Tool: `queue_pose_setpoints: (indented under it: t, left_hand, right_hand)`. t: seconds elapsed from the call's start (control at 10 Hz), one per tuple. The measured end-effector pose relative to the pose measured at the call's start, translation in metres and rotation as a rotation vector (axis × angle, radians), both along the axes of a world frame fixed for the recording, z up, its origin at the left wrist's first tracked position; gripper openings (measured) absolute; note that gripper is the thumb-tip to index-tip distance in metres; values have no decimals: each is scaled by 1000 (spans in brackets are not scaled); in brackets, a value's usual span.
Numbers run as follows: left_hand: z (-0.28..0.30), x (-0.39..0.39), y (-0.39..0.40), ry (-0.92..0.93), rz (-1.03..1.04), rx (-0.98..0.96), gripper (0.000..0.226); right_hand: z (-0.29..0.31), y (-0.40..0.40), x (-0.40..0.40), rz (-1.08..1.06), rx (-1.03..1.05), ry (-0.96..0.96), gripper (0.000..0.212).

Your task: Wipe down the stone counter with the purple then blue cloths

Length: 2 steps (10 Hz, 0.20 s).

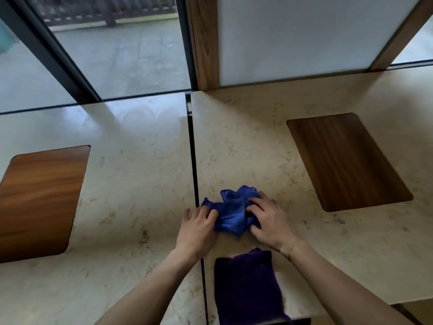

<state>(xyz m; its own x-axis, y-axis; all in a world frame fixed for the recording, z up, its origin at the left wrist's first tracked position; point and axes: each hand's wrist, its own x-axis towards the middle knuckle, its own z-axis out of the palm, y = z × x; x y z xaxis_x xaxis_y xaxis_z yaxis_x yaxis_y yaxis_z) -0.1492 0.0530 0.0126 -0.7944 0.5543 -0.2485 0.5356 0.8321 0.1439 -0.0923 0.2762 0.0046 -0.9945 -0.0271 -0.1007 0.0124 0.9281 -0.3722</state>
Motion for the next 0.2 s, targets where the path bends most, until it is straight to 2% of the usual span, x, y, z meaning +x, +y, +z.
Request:
queue_pose_setpoints:
  t: [0.1,0.2]
  left_hand:
    - [14,8,-10,59,41,84,35]
    - [28,17,-20,138,88,246,22]
  right_hand:
    - [22,-3,7,-49,-70,53,43]
    - [39,-6,14,-111,-172,128,42]
